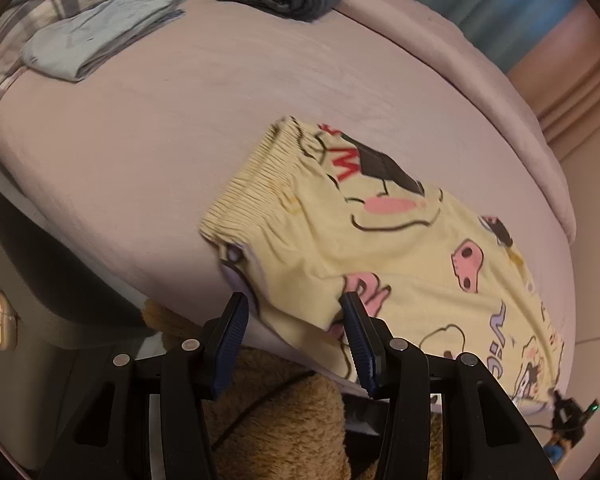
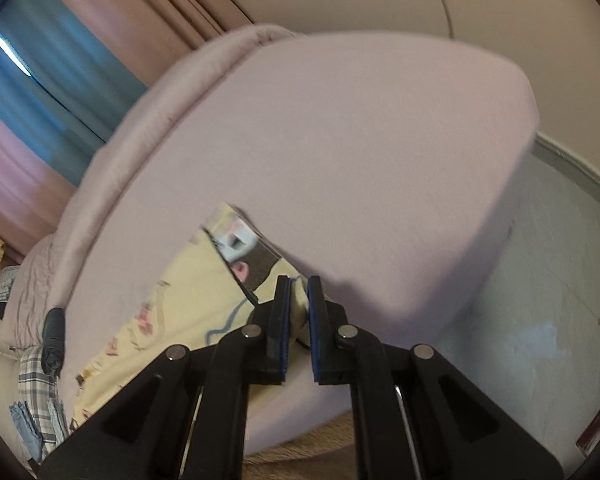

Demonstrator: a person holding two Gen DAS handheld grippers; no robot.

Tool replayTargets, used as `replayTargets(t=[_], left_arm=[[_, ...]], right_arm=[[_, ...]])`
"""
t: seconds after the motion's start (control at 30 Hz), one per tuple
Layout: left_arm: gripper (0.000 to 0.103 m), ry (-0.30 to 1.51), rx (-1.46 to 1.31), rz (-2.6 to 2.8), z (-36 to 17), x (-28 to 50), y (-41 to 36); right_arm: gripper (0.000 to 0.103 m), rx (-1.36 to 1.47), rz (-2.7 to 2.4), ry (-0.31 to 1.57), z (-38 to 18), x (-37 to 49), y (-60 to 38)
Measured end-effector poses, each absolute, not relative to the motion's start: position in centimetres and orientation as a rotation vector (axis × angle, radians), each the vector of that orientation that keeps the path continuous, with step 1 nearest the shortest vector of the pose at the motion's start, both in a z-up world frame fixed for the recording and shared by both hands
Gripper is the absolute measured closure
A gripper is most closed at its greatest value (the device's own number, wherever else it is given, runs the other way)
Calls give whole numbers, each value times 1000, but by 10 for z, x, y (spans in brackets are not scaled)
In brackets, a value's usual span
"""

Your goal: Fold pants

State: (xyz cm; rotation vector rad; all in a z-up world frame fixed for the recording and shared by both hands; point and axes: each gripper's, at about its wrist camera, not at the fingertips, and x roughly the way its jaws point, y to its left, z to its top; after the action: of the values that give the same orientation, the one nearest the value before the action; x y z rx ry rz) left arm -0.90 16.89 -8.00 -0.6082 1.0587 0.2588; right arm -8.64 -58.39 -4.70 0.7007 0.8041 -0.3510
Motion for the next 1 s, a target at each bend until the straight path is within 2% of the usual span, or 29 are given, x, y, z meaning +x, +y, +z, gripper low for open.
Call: replayTargets(t=[0.23, 0.53, 0.57, 0.6, 0.67, 0.83, 1.0], left_arm=[[56, 1037, -662, 264, -79, -9, 185], [56, 963, -782, 262, -90, 6, 205], [61, 969, -811, 269, -95, 8, 208], [81, 977, -844, 274, -101, 9, 211], [95, 949, -849, 282, -101, 5, 212], [97, 835, -905, 277, -85, -13, 222], [97, 845, -815, 313, -73, -15, 211]], right_arm=[[92, 567, -401, 849, -48, -78, -576], [92, 571, -401, 853, -46, -79, -581], [92, 570, -400, 853, -47, -79, -582], [92, 572, -400, 852, -47, -79, -581], [92, 585, -406, 849, -48, -79, -582], [92, 560, -416, 855, -41, -80, -576], [93, 516, -420, 826, -29, -83, -568]])
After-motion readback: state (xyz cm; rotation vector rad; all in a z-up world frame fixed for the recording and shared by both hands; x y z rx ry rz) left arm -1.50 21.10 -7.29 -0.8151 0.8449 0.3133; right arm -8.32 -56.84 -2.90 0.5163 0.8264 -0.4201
